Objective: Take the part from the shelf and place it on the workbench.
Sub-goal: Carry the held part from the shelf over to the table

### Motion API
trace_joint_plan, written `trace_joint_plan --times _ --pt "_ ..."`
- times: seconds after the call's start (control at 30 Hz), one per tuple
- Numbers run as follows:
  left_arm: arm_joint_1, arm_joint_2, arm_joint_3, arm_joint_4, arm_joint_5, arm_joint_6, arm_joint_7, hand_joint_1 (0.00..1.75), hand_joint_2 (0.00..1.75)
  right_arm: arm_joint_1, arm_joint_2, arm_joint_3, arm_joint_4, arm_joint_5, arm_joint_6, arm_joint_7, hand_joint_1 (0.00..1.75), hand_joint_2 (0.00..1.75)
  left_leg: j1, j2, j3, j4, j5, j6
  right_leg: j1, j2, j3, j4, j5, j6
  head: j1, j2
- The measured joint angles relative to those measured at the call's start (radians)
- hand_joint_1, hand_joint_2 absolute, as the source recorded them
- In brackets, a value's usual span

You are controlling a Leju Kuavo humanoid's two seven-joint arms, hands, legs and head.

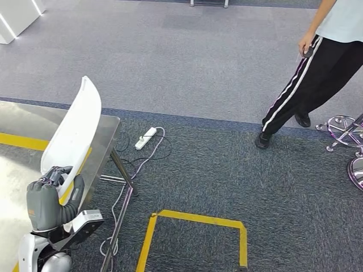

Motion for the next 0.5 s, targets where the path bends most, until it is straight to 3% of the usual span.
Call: trace_joint_plan --times 0.23,0.33,0.4,0.47,0.5 --pt "0.0 0.0 0.0 0.0 -0.004 0.001 0.004 1.75 1.75 0.0 0.001 0.001 0.0 0.001 0.0 0.0 0.0 0.0 -0.004 0.0 -0.004 0.01 -0.006 0.012 -0.003 0.0 0.001 -0.002 0.001 0.01 0.0 0.0" --pt "0.001 0.0 0.0 -0.002 -0.006 0.003 0.005 1.75 1.75 -0.002 0.002 0.001 0.001 0.001 0.0 0.0 0.0 0.0 0.001 0.001 0.005 -0.007 -0.002 0.023 -0.003 -0.001 -0.002 0.002 -0.007 0.019 0.0 0.0" --pt "0.0 -0.001 0.001 -0.004 -0.007 0.003 0.005 1.75 1.75 -0.003 0.002 0.001 0.001 0.001 0.0 0.0 0.0 0.0 0.007 0.002 0.017 -0.023 0.004 0.03 -0.003 -0.002 -0.036 0.069 -0.044 0.024 0.003 0.0" --pt "0.0 -0.001 0.002 -0.005 -0.009 0.004 0.006 1.75 1.75 -0.003 0.002 0.002 0.002 0.001 0.0 0.0 0.0 0.0 0.006 0.003 0.02 -0.025 0.003 0.033 -0.006 -0.003 -0.107 0.201 -0.101 0.029 0.004 0.0" --pt "0.001 -0.001 0.003 -0.005 -0.01 0.003 0.006 1.75 1.75 -0.002 0.002 0.002 0.002 0.001 0.0 0.0 0.0 0.0 0.006 0.003 0.02 -0.024 0.001 0.033 -0.008 -0.003 -0.14 0.256 -0.116 0.032 0.005 0.0"
